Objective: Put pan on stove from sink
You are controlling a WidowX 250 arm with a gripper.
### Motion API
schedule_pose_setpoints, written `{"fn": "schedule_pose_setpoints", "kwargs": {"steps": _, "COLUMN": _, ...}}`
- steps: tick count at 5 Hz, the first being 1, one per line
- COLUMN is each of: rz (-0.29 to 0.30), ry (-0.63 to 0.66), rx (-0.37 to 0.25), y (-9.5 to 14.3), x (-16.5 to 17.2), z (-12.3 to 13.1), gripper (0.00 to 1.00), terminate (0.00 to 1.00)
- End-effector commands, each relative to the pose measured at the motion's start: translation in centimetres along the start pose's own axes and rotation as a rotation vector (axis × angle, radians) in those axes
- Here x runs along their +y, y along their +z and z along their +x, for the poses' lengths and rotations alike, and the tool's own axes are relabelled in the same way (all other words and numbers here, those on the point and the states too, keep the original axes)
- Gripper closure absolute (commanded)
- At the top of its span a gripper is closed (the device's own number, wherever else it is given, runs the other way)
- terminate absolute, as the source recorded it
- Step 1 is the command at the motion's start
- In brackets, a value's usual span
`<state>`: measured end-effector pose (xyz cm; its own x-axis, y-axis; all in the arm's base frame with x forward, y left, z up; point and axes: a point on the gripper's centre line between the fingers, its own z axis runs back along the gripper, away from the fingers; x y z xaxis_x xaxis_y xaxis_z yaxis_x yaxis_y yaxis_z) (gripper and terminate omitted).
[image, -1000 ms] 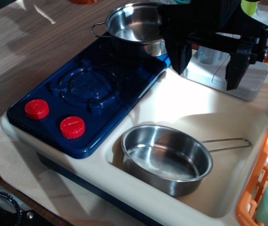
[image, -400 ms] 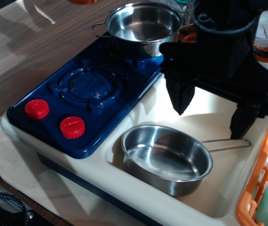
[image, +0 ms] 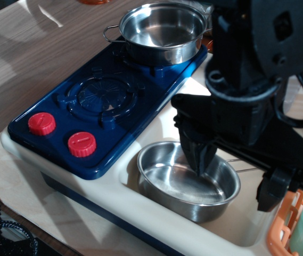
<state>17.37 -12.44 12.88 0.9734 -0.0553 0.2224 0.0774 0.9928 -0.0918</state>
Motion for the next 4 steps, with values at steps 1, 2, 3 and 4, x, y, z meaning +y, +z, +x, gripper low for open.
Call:
{"fn": "schedule_pose_setpoints", "kwargs": {"steps": 1, "rz": -0.015, "ry": -0.014, "rx": -0.065, "y": -1.2, "x": -0.7, "z": -0.6, "gripper": 0.0, "terminate": 0.0}}
{"fn": "schedule_pose_setpoints", "kwargs": {"steps": 2, "rz": -0.012, "ry": 0.008, "rx": -0.06, "y": -2.1, "x": 0.0, "z": -0.3, "gripper": 0.0, "terminate": 0.0}}
{"fn": "schedule_pose_setpoints", "kwargs": {"steps": 3, "rz": -0.028, "ry": 0.01, "rx": -0.059, "y": -2.8, "x": 0.7, "z": 0.0, "gripper": 0.0, "terminate": 0.0}}
{"fn": "schedule_pose_setpoints", "kwargs": {"steps": 4, "rz": -0.028, "ry": 0.012, "rx": -0.077, "y": -3.6, "x": 1.2, "z": 0.2, "gripper": 0.0, "terminate": 0.0}}
